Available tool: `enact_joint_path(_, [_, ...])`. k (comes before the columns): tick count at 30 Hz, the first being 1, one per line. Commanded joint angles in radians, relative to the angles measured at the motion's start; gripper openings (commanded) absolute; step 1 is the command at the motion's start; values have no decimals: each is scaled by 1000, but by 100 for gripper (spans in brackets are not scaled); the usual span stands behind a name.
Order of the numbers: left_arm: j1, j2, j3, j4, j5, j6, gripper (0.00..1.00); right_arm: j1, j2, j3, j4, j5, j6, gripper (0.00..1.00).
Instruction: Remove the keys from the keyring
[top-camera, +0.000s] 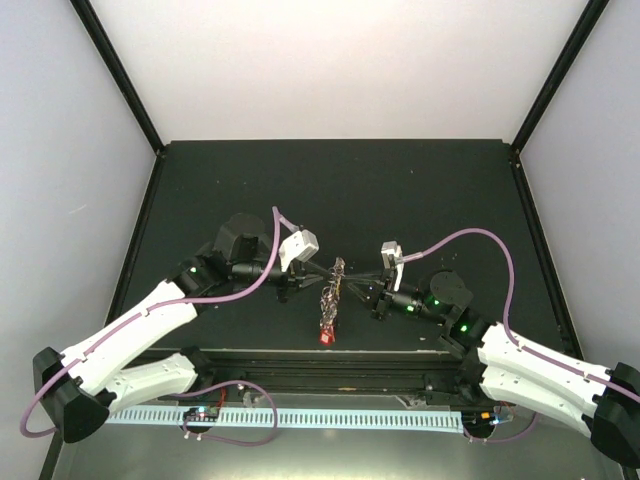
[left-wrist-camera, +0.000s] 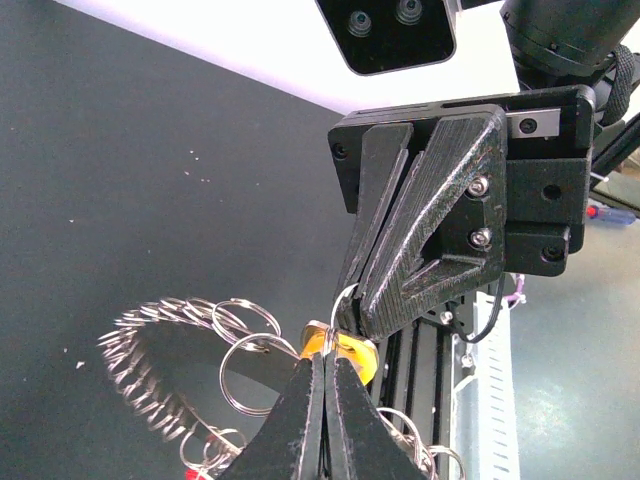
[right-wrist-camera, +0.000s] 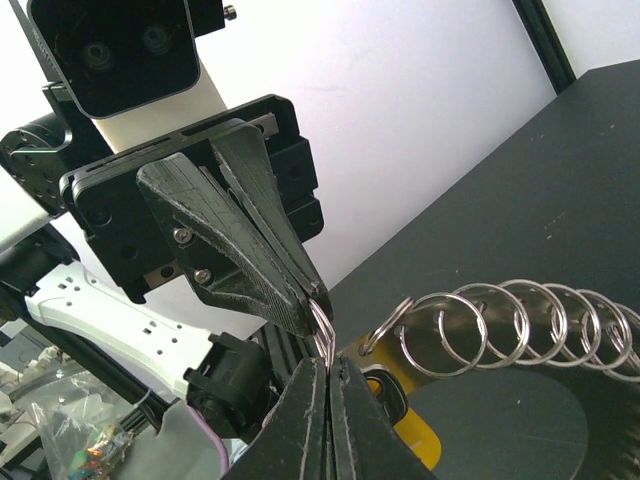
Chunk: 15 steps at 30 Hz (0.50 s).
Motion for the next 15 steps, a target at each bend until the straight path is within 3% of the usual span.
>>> enact_joint_path(1, [13, 7, 26, -13, -77, -1, 2, -5, -17, 28, 67, -12, -23, 1])
enact_joint_path(15, [-6, 35, 32, -35, -114, 8, 2, -4, 14, 39, 101, -26, -20, 1])
